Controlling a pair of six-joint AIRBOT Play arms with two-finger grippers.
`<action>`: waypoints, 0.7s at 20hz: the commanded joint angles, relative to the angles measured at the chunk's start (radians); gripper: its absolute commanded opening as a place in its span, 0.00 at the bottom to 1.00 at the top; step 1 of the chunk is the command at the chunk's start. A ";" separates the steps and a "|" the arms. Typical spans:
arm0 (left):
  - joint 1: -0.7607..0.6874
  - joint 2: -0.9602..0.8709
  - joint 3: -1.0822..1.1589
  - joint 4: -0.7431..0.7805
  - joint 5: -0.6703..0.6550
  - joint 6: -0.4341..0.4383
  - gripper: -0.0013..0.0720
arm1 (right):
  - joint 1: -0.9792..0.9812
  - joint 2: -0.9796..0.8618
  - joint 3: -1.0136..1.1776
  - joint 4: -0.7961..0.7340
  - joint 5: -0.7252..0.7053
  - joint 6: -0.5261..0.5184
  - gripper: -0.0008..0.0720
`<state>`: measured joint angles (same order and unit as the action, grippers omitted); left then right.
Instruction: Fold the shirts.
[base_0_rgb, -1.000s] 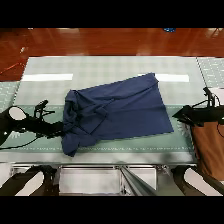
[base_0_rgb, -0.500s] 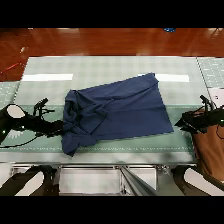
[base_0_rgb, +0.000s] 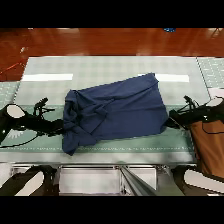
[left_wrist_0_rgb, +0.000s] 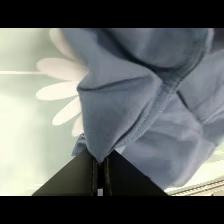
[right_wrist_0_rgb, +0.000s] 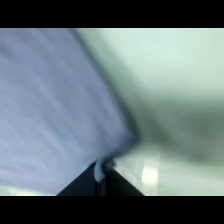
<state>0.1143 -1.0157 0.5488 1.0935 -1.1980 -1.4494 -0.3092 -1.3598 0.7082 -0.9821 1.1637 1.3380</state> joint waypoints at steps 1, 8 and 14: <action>0.024 0.002 0.070 -0.034 0.000 0.002 0.05 | 0.079 -0.011 0.090 0.140 0.005 -0.061 0.05; 0.158 0.045 0.567 -0.343 -0.023 0.050 0.05 | 0.085 0.180 0.677 0.117 0.084 -0.007 0.04; 0.238 0.103 0.988 -0.414 -0.026 0.030 0.05 | 0.085 0.312 1.121 0.002 0.108 0.065 0.04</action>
<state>0.3107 -0.9432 1.3533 0.7273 -1.2274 -1.4071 -0.2253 -1.1145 1.6505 -0.9241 1.2591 1.3689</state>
